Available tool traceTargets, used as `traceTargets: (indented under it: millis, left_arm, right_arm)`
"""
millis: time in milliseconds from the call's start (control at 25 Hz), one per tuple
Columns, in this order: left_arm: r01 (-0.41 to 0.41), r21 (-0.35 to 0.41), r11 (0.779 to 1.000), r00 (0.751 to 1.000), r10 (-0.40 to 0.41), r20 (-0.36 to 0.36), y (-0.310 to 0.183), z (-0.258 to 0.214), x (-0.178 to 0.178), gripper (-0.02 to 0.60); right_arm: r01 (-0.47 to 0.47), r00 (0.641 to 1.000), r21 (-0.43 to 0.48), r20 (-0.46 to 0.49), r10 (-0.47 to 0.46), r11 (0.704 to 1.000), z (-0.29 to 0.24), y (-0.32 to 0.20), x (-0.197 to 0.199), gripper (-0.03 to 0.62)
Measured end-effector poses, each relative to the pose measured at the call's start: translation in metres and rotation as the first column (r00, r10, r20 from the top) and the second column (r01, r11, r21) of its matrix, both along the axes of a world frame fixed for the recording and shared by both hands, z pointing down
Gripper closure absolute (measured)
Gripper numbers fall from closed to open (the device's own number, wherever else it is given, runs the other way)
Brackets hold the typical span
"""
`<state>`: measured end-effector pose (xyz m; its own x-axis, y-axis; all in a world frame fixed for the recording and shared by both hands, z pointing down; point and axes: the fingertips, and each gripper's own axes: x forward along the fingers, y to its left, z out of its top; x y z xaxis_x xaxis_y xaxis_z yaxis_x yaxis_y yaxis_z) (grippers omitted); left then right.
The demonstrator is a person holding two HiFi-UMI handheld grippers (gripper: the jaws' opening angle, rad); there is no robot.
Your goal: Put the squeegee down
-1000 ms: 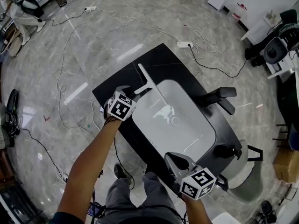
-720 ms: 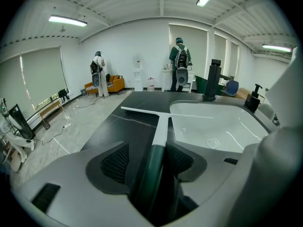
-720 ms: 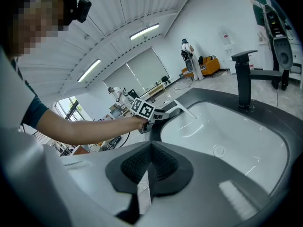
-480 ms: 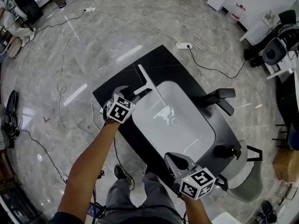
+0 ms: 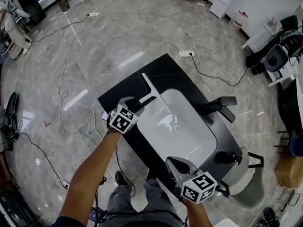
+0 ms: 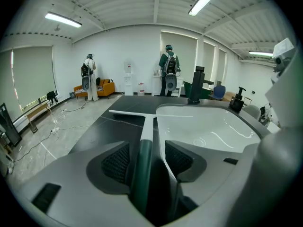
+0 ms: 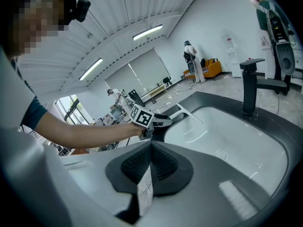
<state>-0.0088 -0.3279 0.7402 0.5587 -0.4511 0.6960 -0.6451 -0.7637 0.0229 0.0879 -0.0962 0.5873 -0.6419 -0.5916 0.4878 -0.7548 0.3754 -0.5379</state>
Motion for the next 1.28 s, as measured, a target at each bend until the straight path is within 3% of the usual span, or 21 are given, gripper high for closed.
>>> traceTargets:
  millis: [440, 760, 840, 1080, 1280]
  left_arm:
    - [0.075, 0.006, 0.997, 0.994, -0.074, -0.078, 0.004, -0.022, -0.036, 0.36]
    - [0.129, 0.057, 0.99, 0.976, -0.116, -0.183, 0.022, -0.074, -0.061, 0.36]
    - [0.159, 0.088, 0.983, 0.963, -0.135, -0.234, 0.033, -0.102, -0.075, 0.391]
    - [0.204, 0.213, 0.956, 0.921, -0.113, -0.374, 0.069, -0.208, -0.115, 0.567]
    - [0.212, 0.276, 0.937, 0.901, -0.078, -0.426, 0.117, -0.275, -0.162, 0.575]
  right_arm:
    - [0.015, 1.0, 0.001, 0.001, -0.015, 1.0, -0.005, -0.008, -0.016, 0.586]
    - [0.032, 0.999, 0.012, 0.011, -0.033, 0.999, -0.021, -0.011, -0.033, 0.586]
    - [0.034, 0.999, 0.027, 0.011, -0.034, 0.999, -0.033, -0.01, -0.036, 0.586]
    - [0.031, 1.0, 0.119, 0.001, -0.031, 0.992, -0.085, -0.016, -0.044, 0.586]
    - [0.048, 0.999, 0.157, -0.006, -0.048, 0.986, -0.117, -0.014, -0.064, 0.586]
